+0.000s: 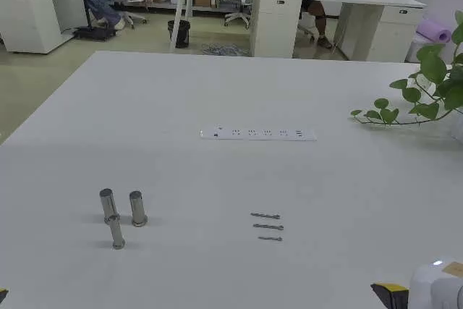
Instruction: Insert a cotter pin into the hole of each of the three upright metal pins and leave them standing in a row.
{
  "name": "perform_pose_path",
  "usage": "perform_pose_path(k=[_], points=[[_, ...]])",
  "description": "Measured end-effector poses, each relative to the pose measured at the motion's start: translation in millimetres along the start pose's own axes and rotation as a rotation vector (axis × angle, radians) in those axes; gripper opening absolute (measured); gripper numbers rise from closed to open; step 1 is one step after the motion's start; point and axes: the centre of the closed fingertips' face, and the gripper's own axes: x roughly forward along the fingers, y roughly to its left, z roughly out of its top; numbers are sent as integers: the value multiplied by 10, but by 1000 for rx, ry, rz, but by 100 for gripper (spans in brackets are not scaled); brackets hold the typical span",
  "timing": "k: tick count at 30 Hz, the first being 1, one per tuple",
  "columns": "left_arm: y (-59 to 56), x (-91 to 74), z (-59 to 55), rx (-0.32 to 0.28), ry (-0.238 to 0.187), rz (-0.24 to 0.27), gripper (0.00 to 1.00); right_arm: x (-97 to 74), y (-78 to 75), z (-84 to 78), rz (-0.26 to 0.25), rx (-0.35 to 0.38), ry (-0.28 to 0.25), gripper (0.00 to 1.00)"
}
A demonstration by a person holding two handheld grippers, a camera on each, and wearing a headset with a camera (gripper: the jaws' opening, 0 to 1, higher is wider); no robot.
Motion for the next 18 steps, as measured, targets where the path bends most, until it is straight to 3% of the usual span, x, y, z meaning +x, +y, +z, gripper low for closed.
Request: perform_pose_path(k=[6,18], points=[[-21,21,61,10,-12,-17,90,6,-22,-9,-8,0,10,98],[-124,79,20,41,3,-64,87,-8,-34,-36,-22,-3,27,98]])
